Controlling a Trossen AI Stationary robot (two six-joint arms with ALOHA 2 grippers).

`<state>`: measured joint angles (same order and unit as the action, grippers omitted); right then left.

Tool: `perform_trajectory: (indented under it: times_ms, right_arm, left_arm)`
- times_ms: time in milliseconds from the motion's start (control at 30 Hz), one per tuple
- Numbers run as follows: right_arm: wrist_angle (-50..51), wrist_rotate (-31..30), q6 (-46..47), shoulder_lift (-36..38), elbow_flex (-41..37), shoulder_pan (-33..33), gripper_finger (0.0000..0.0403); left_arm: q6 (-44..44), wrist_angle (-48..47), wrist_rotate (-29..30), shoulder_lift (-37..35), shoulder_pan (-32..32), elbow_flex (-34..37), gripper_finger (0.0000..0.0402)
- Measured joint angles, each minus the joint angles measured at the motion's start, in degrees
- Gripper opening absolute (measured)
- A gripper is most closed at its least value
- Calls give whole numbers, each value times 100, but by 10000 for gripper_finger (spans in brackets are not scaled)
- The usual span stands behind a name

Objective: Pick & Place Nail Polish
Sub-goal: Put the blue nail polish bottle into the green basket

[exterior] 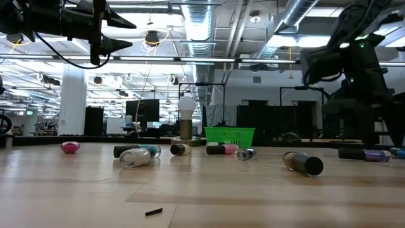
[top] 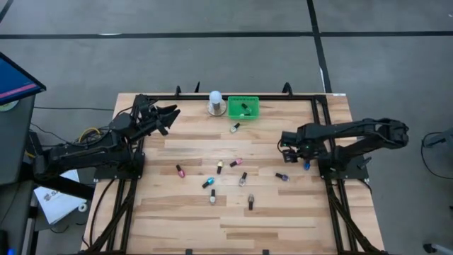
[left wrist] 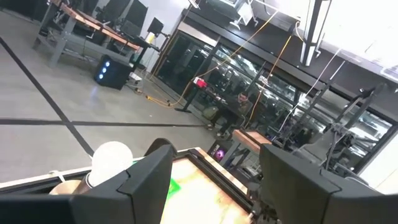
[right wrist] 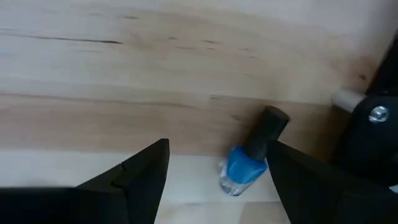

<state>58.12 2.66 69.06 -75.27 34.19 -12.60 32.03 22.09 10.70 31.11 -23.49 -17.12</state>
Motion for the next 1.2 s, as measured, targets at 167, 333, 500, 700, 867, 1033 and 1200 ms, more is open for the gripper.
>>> perform_trajectory:
  times_ms: [167,333,500,700,867,1033,1200]
  right_arm:
    - [-44,6,36,-299,-165,145,261]
    - [-177,33,93,-367,-248,177,259]
    - [-324,71,130,-355,-370,152,233]
    - [-522,159,-129,-350,-417,-33,186]
    - [-614,183,-364,-361,-422,-142,140]
    - [-710,156,-488,-369,-421,-45,66]
    - [-695,76,-596,-326,-402,67,49]
  left_arm:
    - [0,2,-1,0,0,0,239]
    - [0,0,-2,2,0,0,239]
    - [0,-1,-2,2,0,0,239]
    - [0,-2,-4,2,0,0,239]
    - [-13,-9,-4,2,0,0,239]
    - [-164,-12,-7,2,0,0,239]
    - [-174,-16,-7,2,0,0,239]
